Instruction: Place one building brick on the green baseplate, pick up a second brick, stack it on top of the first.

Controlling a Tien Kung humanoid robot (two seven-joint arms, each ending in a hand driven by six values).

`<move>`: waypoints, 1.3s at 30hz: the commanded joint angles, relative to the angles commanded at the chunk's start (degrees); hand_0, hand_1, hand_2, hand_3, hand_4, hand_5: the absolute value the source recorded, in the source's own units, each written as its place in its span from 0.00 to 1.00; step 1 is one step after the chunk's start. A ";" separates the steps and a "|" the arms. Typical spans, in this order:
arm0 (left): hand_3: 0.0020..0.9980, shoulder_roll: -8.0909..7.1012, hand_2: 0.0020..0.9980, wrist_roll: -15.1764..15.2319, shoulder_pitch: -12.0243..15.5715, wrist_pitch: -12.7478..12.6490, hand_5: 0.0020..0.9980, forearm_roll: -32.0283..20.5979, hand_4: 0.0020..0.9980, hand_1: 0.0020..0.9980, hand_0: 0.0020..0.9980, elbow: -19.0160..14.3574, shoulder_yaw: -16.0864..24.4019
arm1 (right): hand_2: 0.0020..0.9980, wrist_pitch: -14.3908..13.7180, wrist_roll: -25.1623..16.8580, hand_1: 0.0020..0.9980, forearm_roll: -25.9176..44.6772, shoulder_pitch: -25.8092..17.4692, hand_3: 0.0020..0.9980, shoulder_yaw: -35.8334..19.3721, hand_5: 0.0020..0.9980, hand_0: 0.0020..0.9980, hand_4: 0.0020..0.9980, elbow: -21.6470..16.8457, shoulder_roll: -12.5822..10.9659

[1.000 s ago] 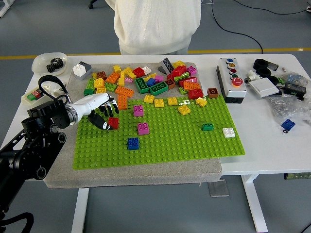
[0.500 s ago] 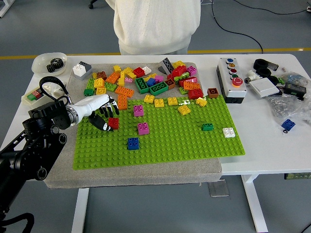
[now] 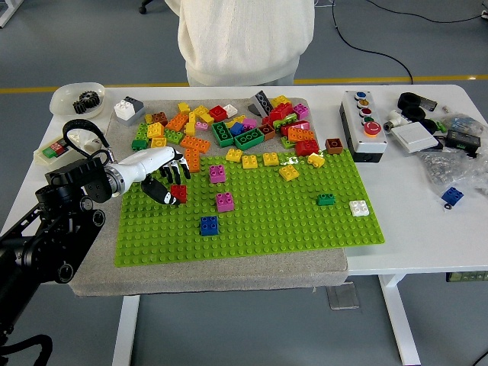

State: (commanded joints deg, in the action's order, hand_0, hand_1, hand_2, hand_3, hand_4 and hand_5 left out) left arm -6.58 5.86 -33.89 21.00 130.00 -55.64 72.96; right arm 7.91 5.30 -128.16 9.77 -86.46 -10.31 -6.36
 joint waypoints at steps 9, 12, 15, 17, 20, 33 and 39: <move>0.50 -0.81 0.43 2.65 -0.01 -3.33 0.00 0.00 0.95 0.42 0.52 0.54 -2.29 | 0.72 0.02 -0.02 0.65 0.04 -0.05 0.61 0.17 0.40 0.74 0.83 0.00 -0.05; 0.50 -1.37 0.43 3.82 -0.07 -4.52 0.00 0.00 0.95 0.42 0.52 0.76 -3.41 | 0.72 0.02 -0.05 0.65 0.15 0.01 0.61 0.29 0.40 0.74 0.83 0.00 -0.06; 0.49 -1.76 0.43 4.64 -0.20 -5.39 0.00 0.00 0.95 0.41 0.51 0.95 -4.24 | 0.72 0.04 -0.03 0.64 0.18 -0.02 0.61 0.34 0.40 0.74 0.83 0.00 -0.05; 0.49 -1.90 0.43 5.03 -0.24 -6.03 0.00 0.00 0.95 0.41 0.51 0.96 -4.47 | 0.72 0.08 -0.02 0.64 0.19 -0.05 0.61 0.40 0.40 0.74 0.83 0.00 -0.02; 0.47 -2.00 0.42 5.25 -0.32 -6.02 0.00 0.00 0.93 0.39 0.49 1.12 -4.56 | 0.72 0.10 -0.01 0.64 0.22 -0.07 0.61 0.46 0.40 0.74 0.83 0.00 0.02; 0.52 -2.12 0.45 5.20 -0.57 -4.25 0.00 0.00 0.94 0.43 0.53 1.74 -4.90 | 0.72 0.09 -0.04 0.64 0.24 0.01 0.61 0.40 0.40 0.74 0.83 0.00 -0.03; 0.53 -2.20 0.47 5.26 -0.55 -2.93 0.00 0.00 0.95 0.44 0.54 1.46 -4.56 | 0.72 0.10 0.01 0.64 0.23 -0.04 0.60 0.34 0.40 0.74 0.83 0.00 -0.02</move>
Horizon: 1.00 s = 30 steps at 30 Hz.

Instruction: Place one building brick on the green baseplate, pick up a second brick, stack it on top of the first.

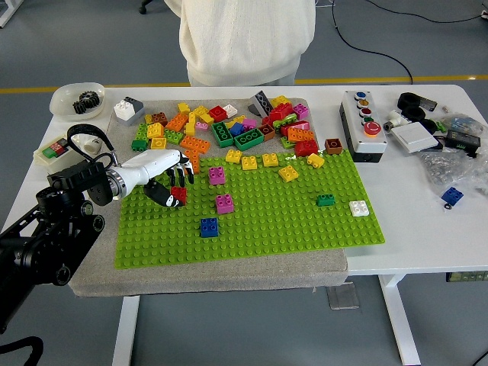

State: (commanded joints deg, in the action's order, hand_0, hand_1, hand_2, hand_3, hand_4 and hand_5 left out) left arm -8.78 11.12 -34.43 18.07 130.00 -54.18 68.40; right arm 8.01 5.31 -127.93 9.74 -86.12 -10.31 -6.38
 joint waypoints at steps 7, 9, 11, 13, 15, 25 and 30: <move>0.53 -0.31 0.48 -0.22 0.38 3.33 0.00 0.00 0.95 0.44 0.54 -3.08 1.84 | 0.72 0.00 -0.03 0.64 -0.03 -0.03 0.60 0.01 0.40 0.74 0.83 0.00 0.02; 0.53 -0.41 0.48 -0.31 0.38 4.19 0.00 0.00 0.95 0.44 0.54 -4.00 2.34 | 0.72 0.01 -0.03 0.64 -0.06 -0.02 0.60 -0.02 0.40 0.74 0.83 0.00 0.01; 0.52 -0.46 0.49 -0.41 0.33 4.55 0.00 0.00 0.99 0.46 0.54 -4.47 2.55 | 0.72 0.01 -0.02 0.64 -0.09 -0.03 0.60 -0.06 0.40 0.74 0.83 0.00 0.01; 0.52 -0.42 0.49 -0.55 0.21 4.22 0.00 0.00 0.99 0.46 0.54 -4.79 2.71 | 0.72 -0.01 -0.02 0.64 -0.09 -0.04 0.60 -0.10 0.40 0.74 0.83 0.00 0.01; 0.52 -0.37 0.49 -0.58 0.15 3.89 0.00 0.00 0.99 0.46 0.54 -4.82 2.73 | 0.72 -0.01 -0.02 0.64 -0.03 -0.02 0.60 -0.08 0.40 0.74 0.83 0.00 0.02; 0.53 -0.27 0.51 -0.26 -0.03 3.98 0.00 0.00 1.00 0.49 0.57 -3.24 1.52 | 0.72 0.04 -0.03 0.64 0.03 0.03 0.60 -0.10 0.40 0.74 0.83 0.00 0.04; 0.54 -0.12 0.52 -0.31 -0.28 3.78 0.00 0.00 1.00 0.51 0.57 -2.47 1.48 | 0.72 0.04 -0.04 0.64 -0.01 0.03 0.60 -0.09 0.40 0.74 0.83 0.00 0.01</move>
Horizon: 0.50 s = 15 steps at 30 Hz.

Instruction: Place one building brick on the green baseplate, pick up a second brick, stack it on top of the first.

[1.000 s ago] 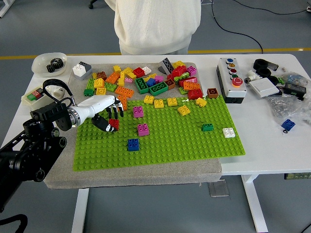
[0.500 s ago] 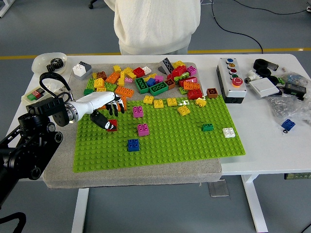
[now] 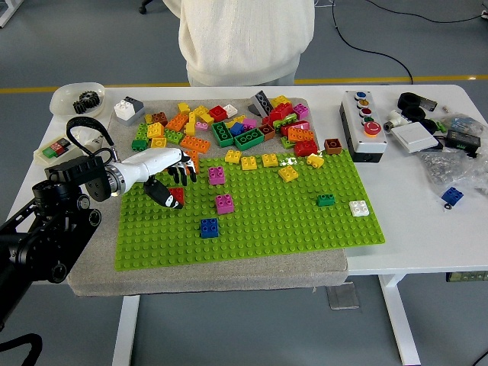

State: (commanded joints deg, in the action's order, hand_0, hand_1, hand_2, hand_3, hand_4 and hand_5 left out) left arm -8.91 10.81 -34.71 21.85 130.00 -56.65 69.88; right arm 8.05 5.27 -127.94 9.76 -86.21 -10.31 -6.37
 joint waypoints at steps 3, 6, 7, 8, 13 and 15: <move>0.54 0.18 0.52 0.00 -0.23 -0.75 0.00 0.00 1.00 0.51 0.58 0.90 -0.04 | 0.72 0.01 0.00 0.65 -0.01 0.01 0.60 0.01 0.40 0.74 0.83 0.00 -0.01; 0.54 0.31 0.52 0.07 -0.34 -1.41 0.00 0.00 1.00 0.51 0.58 1.55 -0.06 | 0.72 0.01 0.01 0.65 0.01 -0.03 0.60 0.05 0.40 0.74 0.83 0.00 0.00; 0.54 0.34 0.52 0.10 -0.38 -1.59 0.00 0.00 1.00 0.51 0.58 1.76 -0.08 | 0.72 0.01 0.03 0.65 0.00 -0.04 0.60 0.06 0.40 0.74 0.83 0.00 0.01; 0.54 0.38 0.52 0.13 -0.41 -1.80 0.00 0.00 1.00 0.51 0.58 2.10 -0.06 | 0.72 0.02 0.02 0.65 0.00 -0.04 0.60 0.08 0.40 0.74 0.83 0.00 0.02; 0.54 0.40 0.52 0.00 -0.36 -2.13 0.00 0.00 1.00 0.51 0.58 2.77 0.10 | 0.72 0.02 -0.01 0.64 0.02 -0.04 0.60 0.15 0.40 0.74 0.83 0.00 0.01; 0.54 0.35 0.52 -0.26 -0.29 -1.76 0.00 0.00 1.00 0.51 0.58 2.65 0.29 | 0.72 0.01 -0.03 0.64 0.01 -0.06 0.60 0.18 0.40 0.74 0.83 0.00 0.00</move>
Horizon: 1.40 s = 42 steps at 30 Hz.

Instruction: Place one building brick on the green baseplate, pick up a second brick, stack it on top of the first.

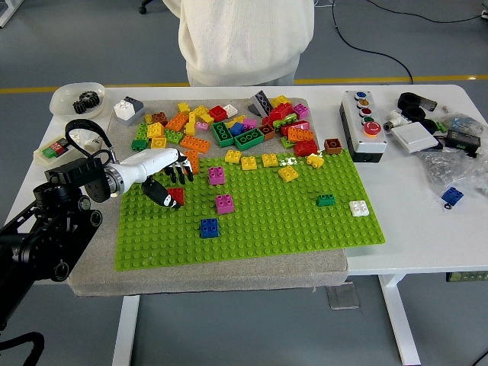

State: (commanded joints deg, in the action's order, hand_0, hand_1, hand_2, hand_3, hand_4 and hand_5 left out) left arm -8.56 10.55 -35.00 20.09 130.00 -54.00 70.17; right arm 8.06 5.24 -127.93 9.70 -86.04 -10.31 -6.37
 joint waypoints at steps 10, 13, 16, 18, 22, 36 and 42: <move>0.53 -0.11 0.51 -1.48 0.31 3.04 0.00 0.00 1.00 0.49 0.57 -1.68 0.55 | 0.72 0.00 -0.08 0.65 -0.01 -0.04 0.60 0.18 0.40 0.74 0.83 0.00 0.00; 0.53 0.08 0.50 -2.08 0.32 3.54 0.00 0.00 1.00 0.48 0.56 -1.86 0.85 | 0.72 0.01 -0.05 0.64 -0.13 -0.11 0.60 0.14 0.40 0.74 0.83 0.00 -0.01; 0.53 0.17 0.50 -2.36 0.40 3.30 0.00 0.00 1.00 0.48 0.56 -1.74 0.99 | 0.72 0.00 -0.05 0.64 -0.11 -0.10 0.60 0.15 0.40 0.74 0.83 0.00 0.00; 0.53 0.24 0.50 -2.49 0.41 2.79 0.00 0.00 1.00 0.48 0.56 -1.47 1.02 | 0.72 -0.01 -0.06 0.64 -0.10 -0.09 0.60 0.14 0.40 0.74 0.83 0.00 0.01; 0.53 0.37 0.49 -2.46 0.44 1.48 0.00 0.00 1.00 0.46 0.55 -0.90 1.10 | 0.72 -0.01 -0.08 0.64 -0.06 -0.05 0.60 0.13 0.40 0.74 0.83 0.00 0.03; 0.52 0.48 0.46 -1.70 0.84 -0.63 0.00 0.00 1.00 0.44 0.53 -0.11 1.48 | 0.72 -0.10 -0.05 0.65 -0.09 -0.07 0.60 -0.18 0.40 0.74 0.83 0.00 0.00; 0.51 0.34 0.44 -1.72 1.11 1.33 0.00 0.00 1.00 0.43 0.51 -0.97 1.21 | 0.72 -0.09 -0.02 0.64 0.01 -0.04 0.60 -0.24 0.40 0.74 0.83 0.00 0.02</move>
State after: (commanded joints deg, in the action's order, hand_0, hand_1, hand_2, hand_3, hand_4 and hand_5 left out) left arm -8.21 8.82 -33.89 21.42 130.00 -54.97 71.38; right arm 7.97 5.21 -127.92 9.66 -86.28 -10.31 -6.35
